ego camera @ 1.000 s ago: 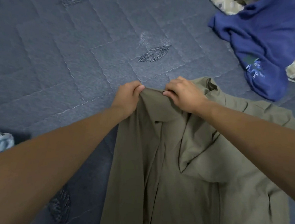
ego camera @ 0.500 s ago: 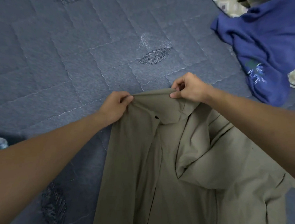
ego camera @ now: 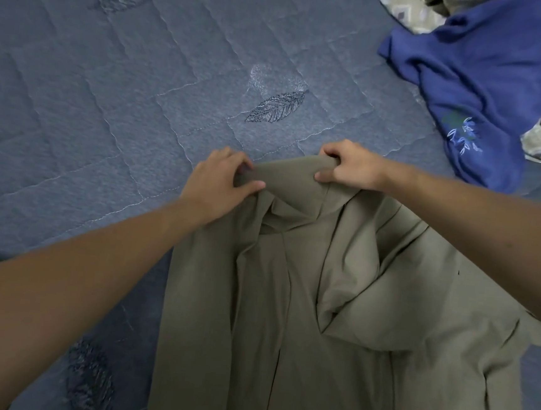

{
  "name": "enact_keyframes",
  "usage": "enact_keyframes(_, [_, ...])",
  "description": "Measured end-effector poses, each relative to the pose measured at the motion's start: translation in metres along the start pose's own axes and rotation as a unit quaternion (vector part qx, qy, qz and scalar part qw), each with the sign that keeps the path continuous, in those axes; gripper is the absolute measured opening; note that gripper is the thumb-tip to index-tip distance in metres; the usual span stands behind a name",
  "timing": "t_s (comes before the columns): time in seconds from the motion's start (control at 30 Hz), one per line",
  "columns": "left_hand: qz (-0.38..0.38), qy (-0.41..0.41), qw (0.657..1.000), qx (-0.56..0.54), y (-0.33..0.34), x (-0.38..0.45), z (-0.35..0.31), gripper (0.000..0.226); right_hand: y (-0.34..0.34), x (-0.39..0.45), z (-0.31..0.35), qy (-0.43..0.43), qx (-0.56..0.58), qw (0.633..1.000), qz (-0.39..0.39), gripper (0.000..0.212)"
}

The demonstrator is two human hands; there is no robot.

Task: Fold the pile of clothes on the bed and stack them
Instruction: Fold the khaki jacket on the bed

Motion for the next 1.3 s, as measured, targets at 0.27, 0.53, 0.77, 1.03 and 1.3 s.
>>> enact_keyframes(0.27, [0.064, -0.066, 0.993, 0.077, 0.024, 0.024, -0.016, 0.013, 0.004, 0.007, -0.003, -0.013, -0.03, 0.999, -0.032, 0.021])
enact_keyframes(0.53, [-0.003, -0.081, 0.978, -0.192, 0.0, 0.038, 0.01, 0.019, -0.013, 0.026, -0.009, 0.015, 0.139, 0.987, -0.081, 0.018])
enact_keyframes(0.77, [-0.031, -0.086, 0.987, -0.129, -0.011, 0.059, 0.03, 0.013, -0.021, 0.062, 0.006, -0.005, -0.039, 0.983, -0.178, 0.017])
enact_keyframes(1.03, [-0.073, -0.162, 0.98, -0.093, 0.0, 0.009, 0.043, 0.033, 0.068, 0.031, 0.055, -0.169, -0.161, 0.939, -0.253, 0.045])
enact_keyframes(1.3, [-0.066, -0.181, 0.976, -0.097, 0.001, -0.067, 0.056, 0.022, 0.144, 0.007, 0.095, -0.232, -0.135, 0.949, -0.165, 0.066])
Point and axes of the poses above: each hand's wrist, its own x-axis towards the middle knuckle, its own y-axis out of the palm, z = x × y, the point moved 4 cm from there along x, towards the middle knuckle, and after that the axes turned 5 degrees about y, right-handed, at the moved point
